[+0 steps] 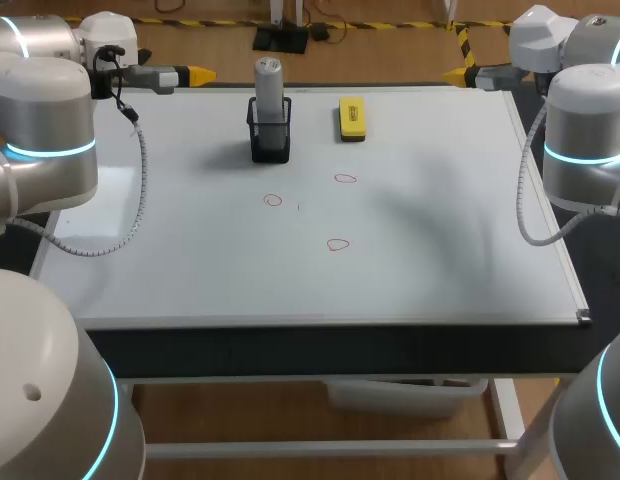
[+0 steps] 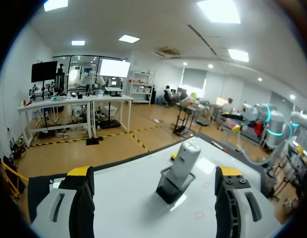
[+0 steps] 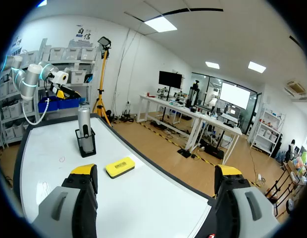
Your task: Pick up the inspection probe, press it on each red-marked spot on the whiteboard one by one, put down the probe, pick up the eraser, and wipe off all the red marks.
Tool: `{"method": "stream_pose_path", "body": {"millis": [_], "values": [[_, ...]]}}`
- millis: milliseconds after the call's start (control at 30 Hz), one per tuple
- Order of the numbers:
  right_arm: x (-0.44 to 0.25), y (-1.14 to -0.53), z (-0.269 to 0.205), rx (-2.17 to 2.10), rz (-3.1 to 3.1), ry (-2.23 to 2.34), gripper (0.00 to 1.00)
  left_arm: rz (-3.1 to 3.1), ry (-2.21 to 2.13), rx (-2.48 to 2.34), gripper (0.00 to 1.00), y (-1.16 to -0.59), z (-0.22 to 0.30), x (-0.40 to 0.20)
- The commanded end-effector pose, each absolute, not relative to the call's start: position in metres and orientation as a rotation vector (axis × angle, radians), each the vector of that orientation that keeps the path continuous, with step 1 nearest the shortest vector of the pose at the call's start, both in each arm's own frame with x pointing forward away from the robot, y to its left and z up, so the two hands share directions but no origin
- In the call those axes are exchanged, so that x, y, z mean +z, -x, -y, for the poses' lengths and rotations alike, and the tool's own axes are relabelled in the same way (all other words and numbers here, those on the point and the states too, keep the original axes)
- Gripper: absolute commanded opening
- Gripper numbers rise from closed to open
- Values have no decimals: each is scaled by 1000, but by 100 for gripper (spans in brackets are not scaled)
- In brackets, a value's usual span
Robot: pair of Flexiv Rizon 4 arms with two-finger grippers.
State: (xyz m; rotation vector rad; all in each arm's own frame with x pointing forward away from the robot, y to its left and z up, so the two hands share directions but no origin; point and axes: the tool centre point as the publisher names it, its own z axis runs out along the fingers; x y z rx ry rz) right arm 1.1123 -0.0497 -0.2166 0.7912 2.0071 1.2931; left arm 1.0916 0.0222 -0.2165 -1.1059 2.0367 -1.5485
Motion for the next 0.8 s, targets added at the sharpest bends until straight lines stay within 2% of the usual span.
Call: {"method": "stream_pose_path", "body": {"millis": [33,800], "values": [[-216,-1113,50,1292,-2011,-791,100,-2035,1105,-1549,100,-1092,-22,-217],[-216,-1113,50,1292,-2011,-791,100,-2095,986,-1660,100,-1100,-15,-225]]}}
